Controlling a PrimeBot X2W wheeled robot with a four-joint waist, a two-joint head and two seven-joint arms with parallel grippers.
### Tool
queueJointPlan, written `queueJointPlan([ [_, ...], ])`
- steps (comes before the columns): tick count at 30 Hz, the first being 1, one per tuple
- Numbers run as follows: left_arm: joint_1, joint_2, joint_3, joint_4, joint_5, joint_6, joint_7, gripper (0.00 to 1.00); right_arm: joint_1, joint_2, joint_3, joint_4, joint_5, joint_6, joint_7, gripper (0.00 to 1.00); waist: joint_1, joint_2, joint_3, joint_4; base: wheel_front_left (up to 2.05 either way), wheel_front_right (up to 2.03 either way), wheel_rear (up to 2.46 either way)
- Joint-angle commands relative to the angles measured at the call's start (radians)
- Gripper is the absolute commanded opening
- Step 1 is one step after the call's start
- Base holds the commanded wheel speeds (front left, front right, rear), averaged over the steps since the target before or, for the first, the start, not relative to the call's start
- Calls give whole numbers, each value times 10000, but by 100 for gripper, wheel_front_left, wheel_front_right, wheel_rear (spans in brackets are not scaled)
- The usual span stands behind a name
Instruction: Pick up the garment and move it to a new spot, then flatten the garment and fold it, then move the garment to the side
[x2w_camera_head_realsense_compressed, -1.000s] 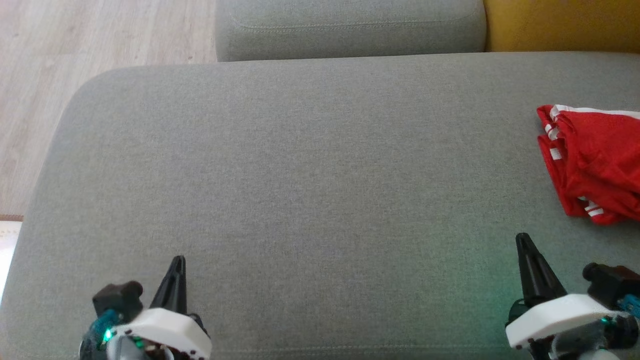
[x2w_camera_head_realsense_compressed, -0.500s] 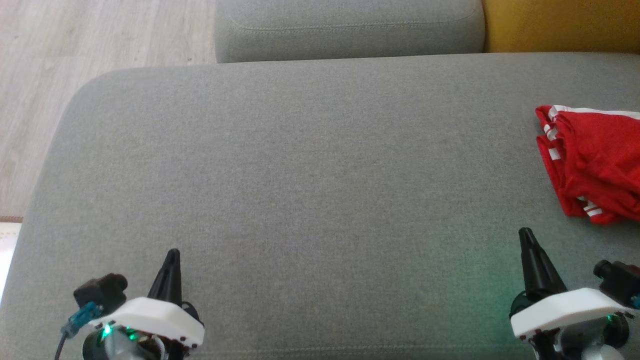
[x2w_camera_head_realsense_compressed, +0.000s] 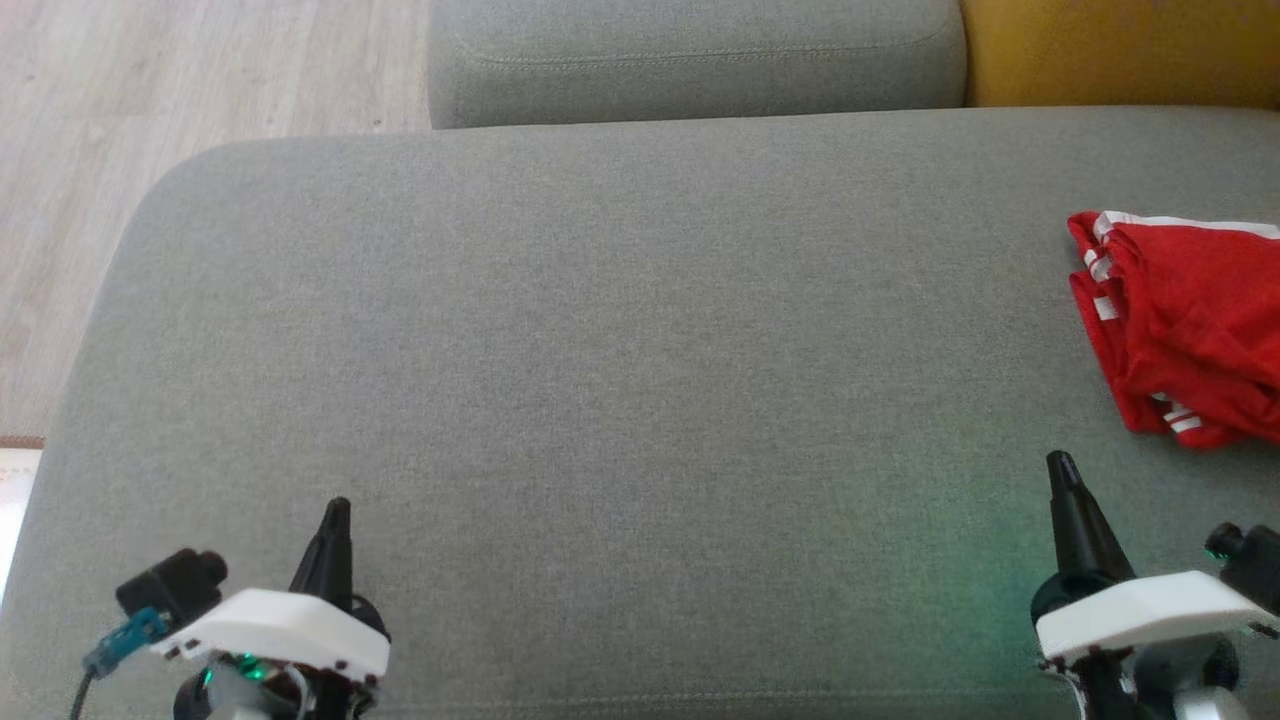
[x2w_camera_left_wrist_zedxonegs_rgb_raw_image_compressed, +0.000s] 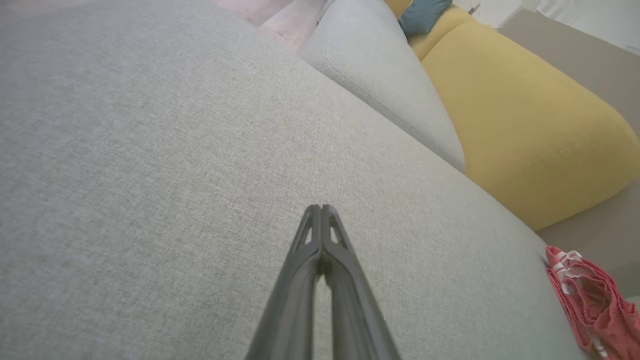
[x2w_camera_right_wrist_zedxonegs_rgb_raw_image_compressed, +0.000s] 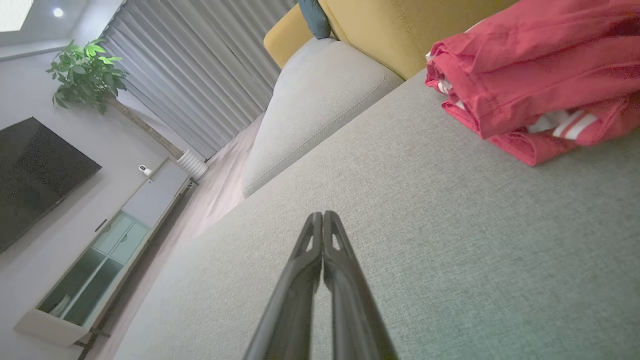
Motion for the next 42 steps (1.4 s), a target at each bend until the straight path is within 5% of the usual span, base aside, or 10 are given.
queueJointPlan([
  [1,-575,49,368,-265,-235,-76,81,0,-495,-208,33,-257,304,15,-71,0,0,0,-3,-2,0,0,0],
  [42,-904,-548,1891,-215,-4417,-1091,1245,0,-1239,-267,-185,628,5164,27,21,0,0,0,-96,-75,0,0,0],
])
